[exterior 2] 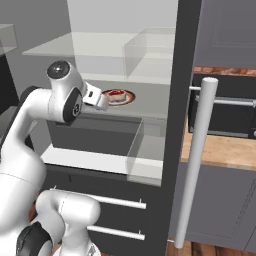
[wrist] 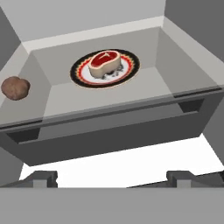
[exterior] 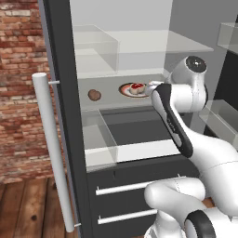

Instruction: Retrieve the steak from the fridge and place it on the cutting board.

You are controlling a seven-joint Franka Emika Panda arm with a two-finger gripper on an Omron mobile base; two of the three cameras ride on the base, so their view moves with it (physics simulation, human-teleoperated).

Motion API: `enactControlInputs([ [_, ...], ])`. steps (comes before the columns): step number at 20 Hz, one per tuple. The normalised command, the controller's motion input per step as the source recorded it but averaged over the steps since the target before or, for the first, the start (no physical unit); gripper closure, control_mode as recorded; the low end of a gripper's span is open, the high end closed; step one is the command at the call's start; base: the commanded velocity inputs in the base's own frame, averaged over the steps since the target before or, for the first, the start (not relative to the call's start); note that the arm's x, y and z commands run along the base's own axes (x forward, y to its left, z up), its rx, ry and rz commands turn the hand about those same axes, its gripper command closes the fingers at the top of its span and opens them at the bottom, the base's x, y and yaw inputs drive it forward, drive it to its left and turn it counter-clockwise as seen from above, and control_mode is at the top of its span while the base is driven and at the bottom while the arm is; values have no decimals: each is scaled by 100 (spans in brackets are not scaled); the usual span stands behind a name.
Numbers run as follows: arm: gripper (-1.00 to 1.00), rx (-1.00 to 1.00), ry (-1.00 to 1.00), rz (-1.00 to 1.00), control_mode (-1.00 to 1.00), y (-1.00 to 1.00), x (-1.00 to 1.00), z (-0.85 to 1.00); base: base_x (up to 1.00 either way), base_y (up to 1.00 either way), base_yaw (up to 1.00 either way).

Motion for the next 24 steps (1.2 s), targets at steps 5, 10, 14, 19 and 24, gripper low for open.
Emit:
enactControlInputs([
  [5, -100, 1, 0, -4, -100, 0, 7, 0, 0, 0, 0],
  [10, -100, 0, 0, 0, -100, 0, 16, 0, 0, 0, 0],
  [14, -100, 0, -2, 0, -100, -2, 35, -1, 0, 0, 0],
  [19, -100, -1, -3, 0, -100, 0, 18, -2, 0, 0, 0],
  [24, -100, 0, 0, 0, -100, -1, 22, -5, 0, 0, 0],
])
